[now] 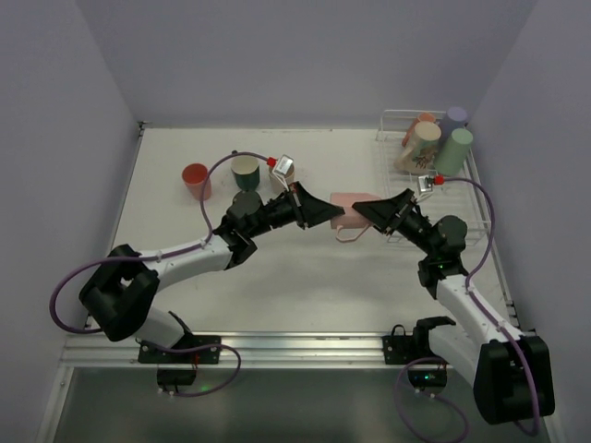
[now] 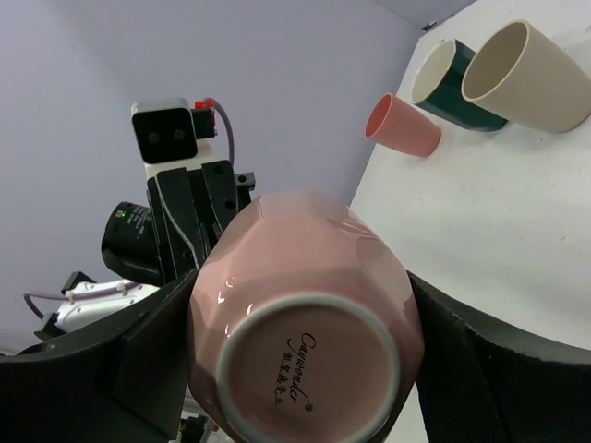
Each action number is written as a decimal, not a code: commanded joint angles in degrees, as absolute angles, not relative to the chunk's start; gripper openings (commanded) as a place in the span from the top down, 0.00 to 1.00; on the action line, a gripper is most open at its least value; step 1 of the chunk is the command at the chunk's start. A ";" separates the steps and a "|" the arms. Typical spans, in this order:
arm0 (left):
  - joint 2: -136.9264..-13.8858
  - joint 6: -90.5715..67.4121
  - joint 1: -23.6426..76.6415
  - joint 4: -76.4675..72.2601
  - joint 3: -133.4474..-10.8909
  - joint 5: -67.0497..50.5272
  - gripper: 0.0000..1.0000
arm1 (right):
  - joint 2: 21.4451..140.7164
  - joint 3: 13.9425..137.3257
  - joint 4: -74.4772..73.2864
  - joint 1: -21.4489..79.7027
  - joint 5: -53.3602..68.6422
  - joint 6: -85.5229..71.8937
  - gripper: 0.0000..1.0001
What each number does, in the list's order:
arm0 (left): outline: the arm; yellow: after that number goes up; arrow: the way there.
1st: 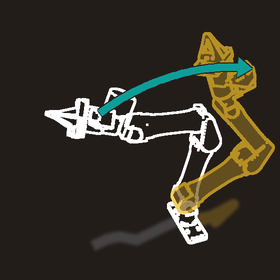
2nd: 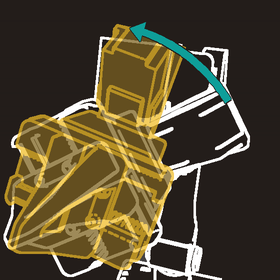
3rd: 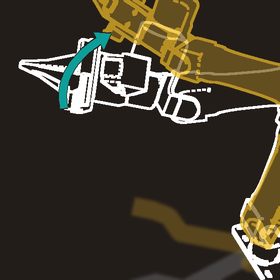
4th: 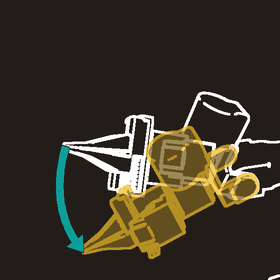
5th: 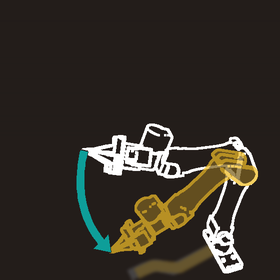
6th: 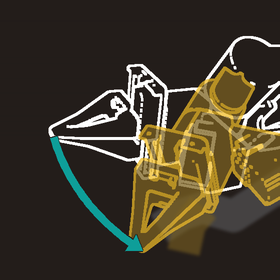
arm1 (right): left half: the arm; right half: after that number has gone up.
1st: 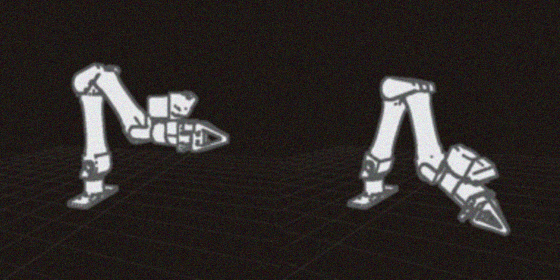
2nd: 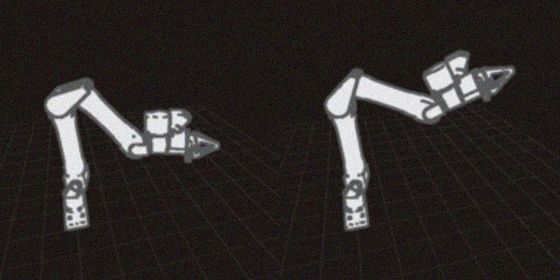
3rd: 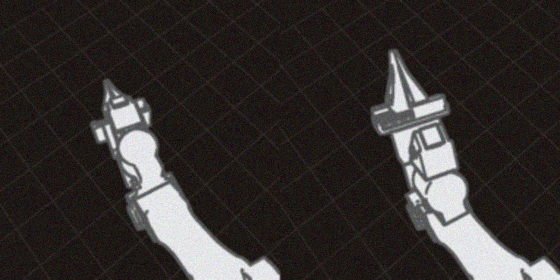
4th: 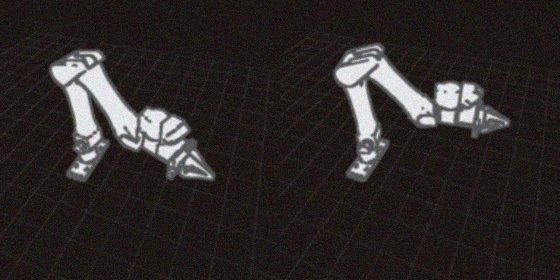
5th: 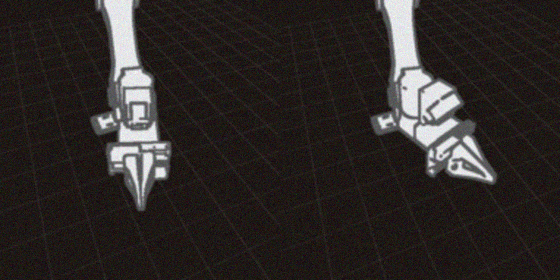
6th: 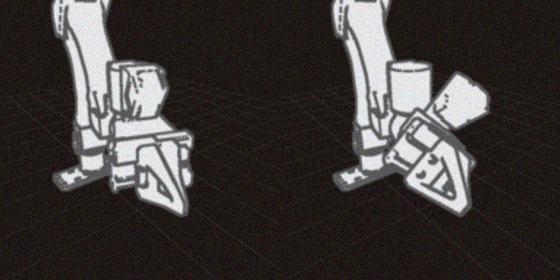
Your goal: Unload the cups from the dish rack
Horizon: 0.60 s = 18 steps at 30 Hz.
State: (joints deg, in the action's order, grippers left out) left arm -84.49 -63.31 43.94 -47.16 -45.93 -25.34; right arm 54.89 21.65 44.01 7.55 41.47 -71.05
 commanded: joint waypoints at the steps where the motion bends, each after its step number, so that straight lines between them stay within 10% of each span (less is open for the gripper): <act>1: -83.50 -56.08 44.91 -47.99 -47.37 -23.38 1.00 | 54.93 21.10 43.95 9.84 41.22 -70.40 0.52; 11: -78.84 -45.28 45.00 -32.72 -50.97 -16.27 1.00 | 52.65 21.44 40.61 10.02 40.61 -67.59 0.04; 18: -79.98 -35.61 45.00 -17.33 -60.09 -9.42 1.00 | 48.61 23.38 30.71 9.93 37.45 -62.68 0.01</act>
State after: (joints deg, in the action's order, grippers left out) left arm -80.25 -46.92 45.80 -24.27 -52.80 -20.97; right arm 52.07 20.56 35.75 9.10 37.98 -68.10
